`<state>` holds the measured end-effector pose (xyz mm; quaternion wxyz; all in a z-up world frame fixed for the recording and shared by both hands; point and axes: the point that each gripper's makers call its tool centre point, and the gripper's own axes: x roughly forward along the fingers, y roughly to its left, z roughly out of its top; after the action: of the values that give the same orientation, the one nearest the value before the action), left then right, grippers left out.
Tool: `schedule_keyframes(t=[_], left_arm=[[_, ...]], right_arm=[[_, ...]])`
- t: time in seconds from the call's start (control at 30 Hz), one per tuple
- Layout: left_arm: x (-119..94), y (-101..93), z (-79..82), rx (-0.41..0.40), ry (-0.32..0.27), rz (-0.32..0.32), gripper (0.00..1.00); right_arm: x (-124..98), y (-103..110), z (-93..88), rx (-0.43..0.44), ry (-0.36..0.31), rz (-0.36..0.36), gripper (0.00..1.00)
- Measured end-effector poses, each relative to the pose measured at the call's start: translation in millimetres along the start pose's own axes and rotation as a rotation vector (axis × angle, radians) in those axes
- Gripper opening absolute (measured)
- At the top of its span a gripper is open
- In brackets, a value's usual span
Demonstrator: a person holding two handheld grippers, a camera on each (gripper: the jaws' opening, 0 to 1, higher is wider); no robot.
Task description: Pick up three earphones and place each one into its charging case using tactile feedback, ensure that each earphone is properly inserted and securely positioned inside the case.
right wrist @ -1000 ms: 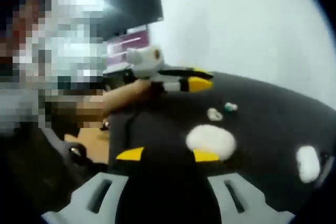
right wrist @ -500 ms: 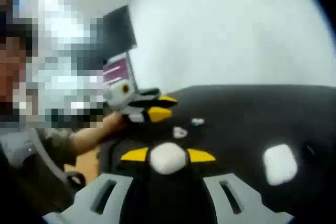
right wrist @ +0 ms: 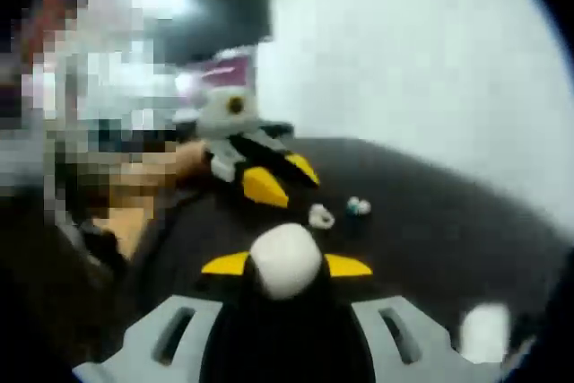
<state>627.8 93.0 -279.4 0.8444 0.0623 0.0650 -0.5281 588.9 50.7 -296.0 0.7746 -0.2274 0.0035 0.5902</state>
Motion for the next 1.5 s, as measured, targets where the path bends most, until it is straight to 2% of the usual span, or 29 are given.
schedule_keyframes(t=[0.07,0.1,0.13,0.2,0.27,0.4,0.5,0.57,0.63,0.67,0.77,0.83,0.9,0.93,0.97,1.0,1.03,1.1,1.2,1.3,1.37,1.43,1.47,1.5], left_arm=[[2,-12.5,-0.5,0.000,0.007,-0.060,0.20],[3,-16.1,-1.8,0.005,0.015,-0.074,0.20],[3,-17.1,-1.5,0.012,0.015,-0.073,0.17],[3,-23.5,7.2,-0.013,-0.032,-0.105,0.18],[4,-33.4,8.7,-0.040,-0.041,-0.159,0.23],[9,-43.4,-0.9,0.007,-0.002,-0.186,0.30],[13,-40.2,-12.0,0.024,0.061,-0.166,0.24],[14,-44.8,-13.0,-0.023,0.070,-0.184,0.19],[14,-44.2,-11.5,-0.022,0.071,-0.190,0.18],[13,-44.5,-11.5,-0.027,0.072,-0.191,0.18],[13,-44.4,-12.0,-0.043,0.075,-0.193,0.18],[14,-44.7,-11.9,-0.050,0.074,-0.195,0.18],[12,-42.8,-13.4,-0.053,0.074,-0.188,0.18],[10,-42.7,-13.7,-0.074,0.072,-0.193,0.18],[10,-43.3,-14.0,-0.077,0.067,-0.198,0.18],[10,-45.7,-13.7,-0.071,0.064,-0.203,0.18],[12,-48.9,-13.5,-0.066,0.068,-0.208,0.19],[16,-50.3,-14.4,-0.062,0.076,-0.192,0.23],[18,-52.8,-13.1,-0.082,0.088,-0.181,0.20],[18,-56.9,-14.2,-0.106,0.131,-0.158,0.19],[16,-59.5,-14.5,-0.144,0.153,-0.158,0.19],[14,-61.8,-15.0,-0.236,0.162,-0.167,0.19],[13,-62.4,-7.4,-0.333,0.125,-0.177,0.19],[11,-62.5,-7.1,-0.377,0.128,-0.188,0.19]], right_arm=[[-2,7,6.2,-0.234,0.002,-0.027,0.32],[-3,9,5.9,-0.316,0.025,-0.045,0.31],[-5,9,3.7,-0.360,0.052,-0.062,0.31],[-5,11,6.9,-0.390,0.025,-0.057,0.30],[-5,14,9.4,-0.402,-0.001,-0.050,0.27],[0,13,13.2,-0.409,-0.008,-0.031,0.26],[4,12,13.4,-0.387,-0.021,-0.020,0.26],[2,7,7.6,-0.301,-0.003,-0.023,0.27],[-2,7,5.5,-0.155,-0.044,0.006,0.28],[-6,8,-2.8,-0.035,-0.038,0.054,0.29],[0,8,-6.3,0.199,-0.046,0.187,0.30],[12,3,-6.1,0.363,-0.019,0.228,0.24],[21,9,-8.6,0.533,0.022,0.274,0.23],[22,9,-6.8,0.508,-0.011,0.278,0.23],[22,10,-5.8,0.405,-0.059,0.267,0.23],[19,12,-6.5,0.321,-0.072,0.256,0.23],[18,13,-6.6,0.295,-0.066,0.245,0.23],[18,17,-5.9,0.267,-0.074,0.239,0.22],[17,16,-5.6,0.266,-0.076,0.243,0.22],[15,17,-5.7,0.243,-0.078,0.243,0.22],[14,18,-4.4,0.209,-0.089,0.246,0.22],[13,21,-3.8,0.176,-0.092,0.253,0.22],[13,21,-3.8,0.128,-0.100,0.246,0.22],[14,21,-3.5,0.084,-0.107,0.240,0.22]])
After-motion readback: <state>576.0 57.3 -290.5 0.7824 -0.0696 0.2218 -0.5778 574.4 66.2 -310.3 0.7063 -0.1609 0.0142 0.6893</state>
